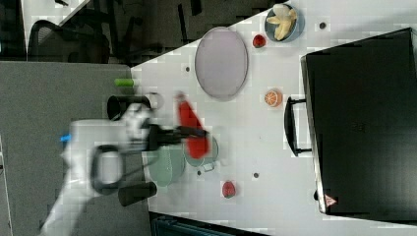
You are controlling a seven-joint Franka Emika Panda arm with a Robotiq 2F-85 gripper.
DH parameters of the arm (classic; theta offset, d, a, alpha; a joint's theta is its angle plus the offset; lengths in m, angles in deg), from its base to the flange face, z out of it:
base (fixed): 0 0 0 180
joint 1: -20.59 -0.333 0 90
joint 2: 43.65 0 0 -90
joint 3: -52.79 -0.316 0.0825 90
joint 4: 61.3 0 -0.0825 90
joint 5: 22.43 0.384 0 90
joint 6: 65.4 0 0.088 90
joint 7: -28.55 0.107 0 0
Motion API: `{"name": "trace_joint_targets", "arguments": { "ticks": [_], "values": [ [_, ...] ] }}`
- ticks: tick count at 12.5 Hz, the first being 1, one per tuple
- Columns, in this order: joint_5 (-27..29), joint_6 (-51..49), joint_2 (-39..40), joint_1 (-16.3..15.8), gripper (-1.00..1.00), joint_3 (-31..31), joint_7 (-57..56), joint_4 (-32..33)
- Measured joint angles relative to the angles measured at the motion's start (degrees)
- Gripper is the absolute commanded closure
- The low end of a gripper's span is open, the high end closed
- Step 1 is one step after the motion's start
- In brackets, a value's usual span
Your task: Pick Ketchup from the table and place it in strainer.
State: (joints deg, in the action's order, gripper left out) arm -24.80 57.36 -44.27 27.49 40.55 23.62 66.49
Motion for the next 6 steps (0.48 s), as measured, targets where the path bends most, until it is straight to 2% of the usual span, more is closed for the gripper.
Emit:
{"name": "trace_joint_targets", "arguments": {
  "ticks": [3, 6],
  "values": [
    [0.9, -3.6, -7.4, -0.6, -0.25, -4.6, 5.2, -6.9],
    [4.4, -3.4, -7.0, -2.3, -0.25, -12.4, 15.9, -8.1]
  ]
}}
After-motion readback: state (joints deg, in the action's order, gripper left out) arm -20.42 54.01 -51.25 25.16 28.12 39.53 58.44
